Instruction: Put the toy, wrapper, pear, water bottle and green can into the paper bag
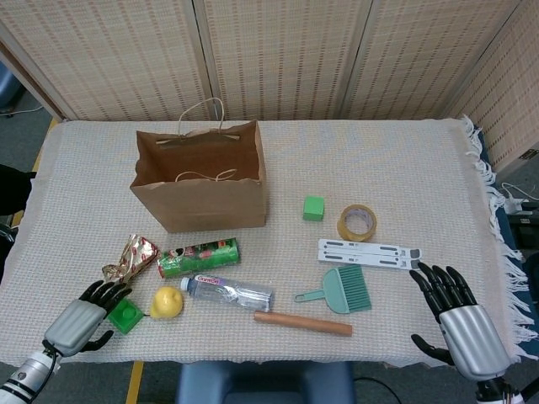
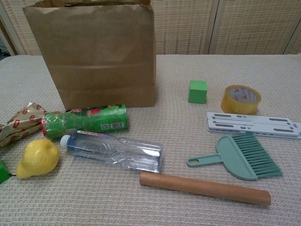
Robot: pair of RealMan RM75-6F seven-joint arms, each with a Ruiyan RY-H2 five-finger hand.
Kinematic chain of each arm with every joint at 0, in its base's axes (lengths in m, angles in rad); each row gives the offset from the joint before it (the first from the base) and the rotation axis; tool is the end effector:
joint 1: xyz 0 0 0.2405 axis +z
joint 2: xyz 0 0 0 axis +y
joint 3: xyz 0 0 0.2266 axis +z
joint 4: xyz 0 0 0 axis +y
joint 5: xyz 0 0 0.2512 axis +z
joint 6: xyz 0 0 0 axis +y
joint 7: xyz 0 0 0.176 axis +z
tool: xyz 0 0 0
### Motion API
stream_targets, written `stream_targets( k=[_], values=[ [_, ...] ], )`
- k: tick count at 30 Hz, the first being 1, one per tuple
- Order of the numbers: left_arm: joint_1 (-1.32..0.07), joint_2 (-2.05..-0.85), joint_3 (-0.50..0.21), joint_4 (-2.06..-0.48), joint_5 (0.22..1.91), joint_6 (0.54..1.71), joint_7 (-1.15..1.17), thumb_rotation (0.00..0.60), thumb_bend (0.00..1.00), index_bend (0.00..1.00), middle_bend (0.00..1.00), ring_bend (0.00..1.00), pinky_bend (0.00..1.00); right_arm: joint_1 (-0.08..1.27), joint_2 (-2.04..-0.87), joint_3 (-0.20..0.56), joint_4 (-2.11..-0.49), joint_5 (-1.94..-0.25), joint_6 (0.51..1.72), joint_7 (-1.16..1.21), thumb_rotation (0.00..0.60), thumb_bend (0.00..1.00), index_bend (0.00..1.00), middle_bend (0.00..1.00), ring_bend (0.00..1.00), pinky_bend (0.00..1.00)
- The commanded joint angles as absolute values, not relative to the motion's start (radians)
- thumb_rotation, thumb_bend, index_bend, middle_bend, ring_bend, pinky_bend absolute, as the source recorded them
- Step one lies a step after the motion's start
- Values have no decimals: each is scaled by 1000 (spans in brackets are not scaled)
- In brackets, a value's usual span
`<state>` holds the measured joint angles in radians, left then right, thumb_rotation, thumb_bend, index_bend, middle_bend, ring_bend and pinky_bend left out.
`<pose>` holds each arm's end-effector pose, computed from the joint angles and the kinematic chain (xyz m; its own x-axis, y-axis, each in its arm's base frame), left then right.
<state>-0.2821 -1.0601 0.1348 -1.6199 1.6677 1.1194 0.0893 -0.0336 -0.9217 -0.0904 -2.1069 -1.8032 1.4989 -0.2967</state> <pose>-0.2943 0.2022 0.0349 0.6159 0.3849 0.6874 0.7852 -0.3714 -0.4956 -0.1839 -0.1454 0.0991 0.4004 -0.1009 0.9108 -0.9064 -0.1893 0.3775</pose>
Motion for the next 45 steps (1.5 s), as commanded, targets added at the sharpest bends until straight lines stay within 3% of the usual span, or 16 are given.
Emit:
stream_targets(
  k=[1, 24, 36, 38, 41, 42, 45],
  values=[
    [-288, -1053, 146, -1597, 1676, 1111, 88, 600, 381, 0, 0, 0, 45, -34, -921, -92, -2108, -1805, 1496, -296, 600, 53, 0, 0, 0, 0],
    [-327, -1114, 192, -1508, 1746, 1069, 87, 600, 351, 0, 0, 0, 37, -32, -940, -92, -2108, -1802, 1473, -320, 600, 54, 0, 0, 0, 0],
    [-372, -1174, 196, -1434, 1730, 993, 95, 600, 355, 0, 0, 0, 64, -36, -950, -87, -2118, -1797, 1478, -334, 600, 54, 0, 0, 0, 0],
    [-374, -1186, 198, -1420, 1734, 994, 94, 600, 358, 2, 0, 0, 93, -36, -950, -86, -2117, -1797, 1479, -332, 600, 54, 0, 0, 0, 0],
    [-373, -1206, 202, -1397, 1749, 1018, 71, 600, 416, 125, 20, 43, 267, -36, -950, -86, -2114, -1796, 1479, -328, 600, 54, 0, 0, 0, 0],
    [-372, -1211, 203, -1389, 1754, 1028, 65, 600, 447, 207, 72, 99, 352, -36, -949, -86, -2115, -1796, 1479, -327, 600, 55, 0, 0, 0, 0],
    [-366, -1226, 208, -1360, 1775, 1064, 56, 600, 524, 424, 350, 336, 569, -36, -946, -86, -2117, -1802, 1483, -317, 600, 54, 0, 0, 0, 0]
  ],
)
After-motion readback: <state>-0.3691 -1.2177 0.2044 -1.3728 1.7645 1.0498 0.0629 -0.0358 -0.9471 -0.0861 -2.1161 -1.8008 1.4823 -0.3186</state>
